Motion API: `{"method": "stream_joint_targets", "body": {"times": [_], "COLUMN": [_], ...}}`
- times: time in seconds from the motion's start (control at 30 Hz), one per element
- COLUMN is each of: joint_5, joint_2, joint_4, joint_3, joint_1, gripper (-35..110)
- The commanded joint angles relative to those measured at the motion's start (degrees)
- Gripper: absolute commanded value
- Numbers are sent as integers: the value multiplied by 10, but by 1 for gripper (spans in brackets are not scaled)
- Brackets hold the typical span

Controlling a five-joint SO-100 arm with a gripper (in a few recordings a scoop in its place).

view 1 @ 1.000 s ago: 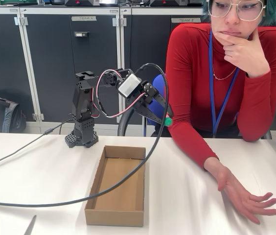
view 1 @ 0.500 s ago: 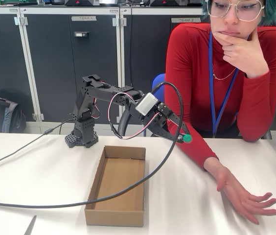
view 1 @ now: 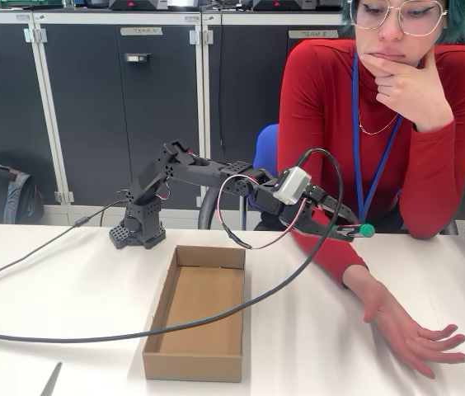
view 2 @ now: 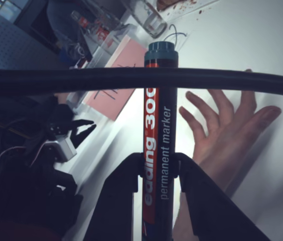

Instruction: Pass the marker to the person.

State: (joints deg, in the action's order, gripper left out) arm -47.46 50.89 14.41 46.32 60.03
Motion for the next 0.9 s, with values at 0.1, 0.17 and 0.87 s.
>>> {"method": "stream_joint_targets", "body": {"times": [0.1,0.17,0.87], "joint_5": [-19,-24,94], "joint_2": [-20,-32,-55], "joint_4": [-47,-56,-128], "joint_3": [-68,-79,-82], "joint_1": [30,33,8], "gripper": [-5,-5,-5]}}
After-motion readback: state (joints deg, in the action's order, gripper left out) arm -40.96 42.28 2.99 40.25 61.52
